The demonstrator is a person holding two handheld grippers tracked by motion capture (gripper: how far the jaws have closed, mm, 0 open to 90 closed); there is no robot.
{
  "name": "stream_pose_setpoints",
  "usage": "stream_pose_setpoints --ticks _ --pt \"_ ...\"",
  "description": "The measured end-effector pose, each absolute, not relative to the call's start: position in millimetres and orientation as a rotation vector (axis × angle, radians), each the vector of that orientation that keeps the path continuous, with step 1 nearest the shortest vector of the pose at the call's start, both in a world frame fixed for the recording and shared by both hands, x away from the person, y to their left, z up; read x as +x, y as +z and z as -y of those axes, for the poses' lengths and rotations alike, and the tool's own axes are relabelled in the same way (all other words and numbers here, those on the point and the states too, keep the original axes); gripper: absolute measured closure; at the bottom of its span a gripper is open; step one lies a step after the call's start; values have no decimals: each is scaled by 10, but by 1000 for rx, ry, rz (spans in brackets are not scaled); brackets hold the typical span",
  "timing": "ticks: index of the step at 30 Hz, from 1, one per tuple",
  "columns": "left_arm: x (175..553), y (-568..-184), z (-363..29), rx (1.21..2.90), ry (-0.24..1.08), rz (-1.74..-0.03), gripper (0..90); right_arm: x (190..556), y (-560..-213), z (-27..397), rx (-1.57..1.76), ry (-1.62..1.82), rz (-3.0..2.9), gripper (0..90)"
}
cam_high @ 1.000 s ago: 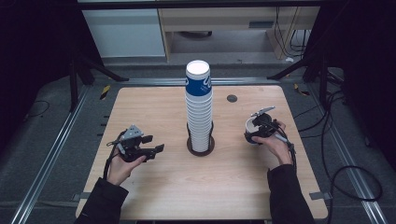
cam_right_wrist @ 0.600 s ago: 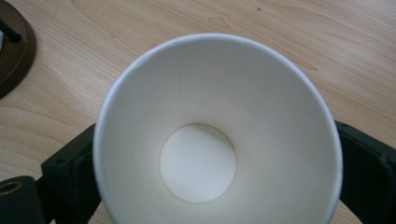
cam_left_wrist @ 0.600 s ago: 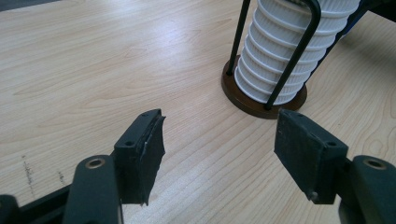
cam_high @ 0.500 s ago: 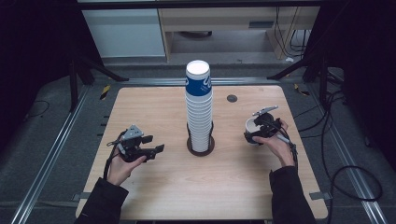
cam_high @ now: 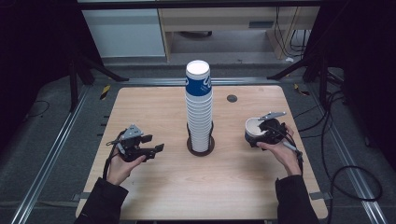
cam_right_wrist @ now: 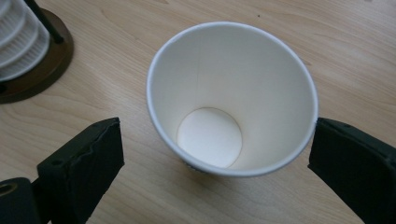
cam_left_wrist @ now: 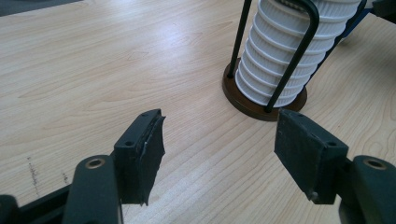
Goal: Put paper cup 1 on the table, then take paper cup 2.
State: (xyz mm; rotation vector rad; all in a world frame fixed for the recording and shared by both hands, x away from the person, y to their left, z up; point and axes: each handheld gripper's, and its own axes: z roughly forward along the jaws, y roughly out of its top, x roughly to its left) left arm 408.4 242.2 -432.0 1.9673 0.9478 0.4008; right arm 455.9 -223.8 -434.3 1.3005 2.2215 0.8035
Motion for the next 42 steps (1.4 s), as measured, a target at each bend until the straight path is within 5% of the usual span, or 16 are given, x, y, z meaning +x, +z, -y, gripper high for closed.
stream_pose_setpoints --ticks 15,42 --pt "4074 -4328 -2413 1973 395 -938 324 4212 -4248 2227 1252 881 -2182 33" --pt "4079 -4331 -2410 1966 379 -937 330 4075 -3480 1917 1054 1369 -1958 39"
